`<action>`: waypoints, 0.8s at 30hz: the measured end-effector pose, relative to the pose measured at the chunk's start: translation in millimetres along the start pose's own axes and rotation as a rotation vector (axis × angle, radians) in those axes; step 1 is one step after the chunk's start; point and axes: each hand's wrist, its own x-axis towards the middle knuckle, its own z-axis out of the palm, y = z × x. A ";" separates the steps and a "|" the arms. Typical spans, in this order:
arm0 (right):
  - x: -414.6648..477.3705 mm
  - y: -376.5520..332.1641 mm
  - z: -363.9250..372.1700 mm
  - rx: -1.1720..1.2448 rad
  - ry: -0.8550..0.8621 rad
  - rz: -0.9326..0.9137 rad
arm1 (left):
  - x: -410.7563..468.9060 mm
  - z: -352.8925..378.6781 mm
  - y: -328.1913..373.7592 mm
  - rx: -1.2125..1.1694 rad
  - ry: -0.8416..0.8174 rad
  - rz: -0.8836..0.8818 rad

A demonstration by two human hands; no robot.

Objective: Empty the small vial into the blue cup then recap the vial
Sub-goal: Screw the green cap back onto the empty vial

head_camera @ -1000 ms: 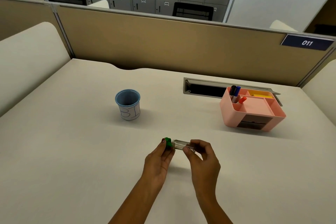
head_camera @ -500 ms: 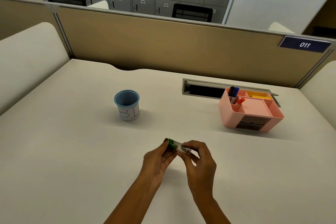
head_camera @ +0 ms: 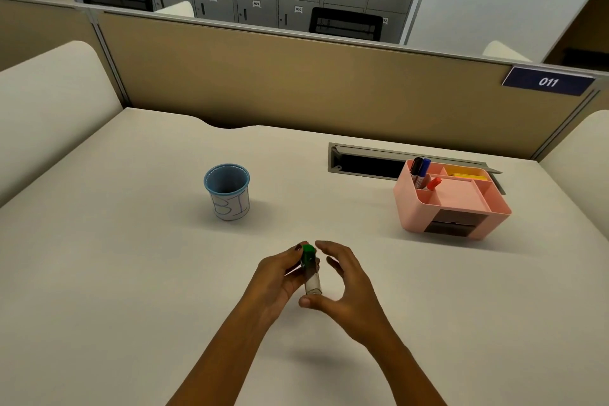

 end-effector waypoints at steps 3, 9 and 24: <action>4.6 0.8 -0.9 -0.013 -0.078 0.044 | -1.4 1.0 2.2 0.017 -0.057 -0.019; 7.2 0.1 1.6 -0.029 -0.021 -0.039 | -2.1 1.1 3.5 0.031 -0.080 -0.047; 4.5 2.6 6.3 -0.012 0.003 0.013 | 4.9 -0.6 -3.1 -0.047 -0.022 -0.015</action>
